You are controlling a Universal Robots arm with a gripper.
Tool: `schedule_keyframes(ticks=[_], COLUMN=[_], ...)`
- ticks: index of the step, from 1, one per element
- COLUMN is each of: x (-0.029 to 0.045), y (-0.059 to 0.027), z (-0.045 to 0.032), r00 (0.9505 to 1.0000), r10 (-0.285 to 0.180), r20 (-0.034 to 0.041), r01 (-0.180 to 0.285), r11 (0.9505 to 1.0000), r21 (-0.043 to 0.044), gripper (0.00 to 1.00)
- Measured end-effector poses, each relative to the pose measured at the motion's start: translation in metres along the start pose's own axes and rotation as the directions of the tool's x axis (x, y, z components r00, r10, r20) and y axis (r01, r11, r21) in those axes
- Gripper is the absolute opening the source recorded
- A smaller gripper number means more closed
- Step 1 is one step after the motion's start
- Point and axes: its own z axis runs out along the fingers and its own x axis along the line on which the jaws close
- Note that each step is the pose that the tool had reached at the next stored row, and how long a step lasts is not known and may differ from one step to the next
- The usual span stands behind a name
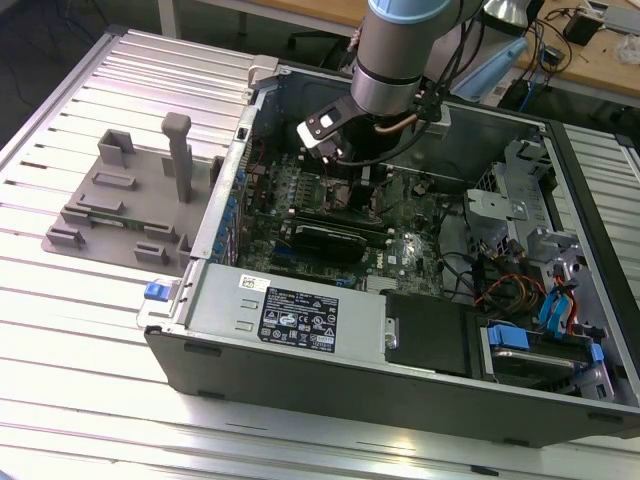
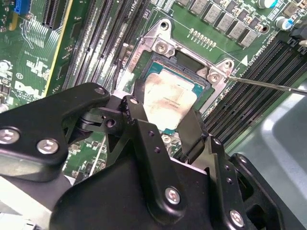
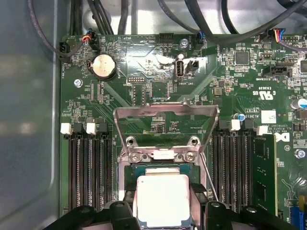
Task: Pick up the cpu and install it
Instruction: 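Place the cpu into insertion slot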
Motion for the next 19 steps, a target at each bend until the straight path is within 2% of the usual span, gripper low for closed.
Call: schedule_keyframes(ticks=[19], x=[0.0], y=[-0.0017], z=[0.0001], r00=[1.0], r10=[0.006], r20=[0.0006], r01=[-0.006], r11=[1.0], r21=[-0.0006], gripper=[0.53])
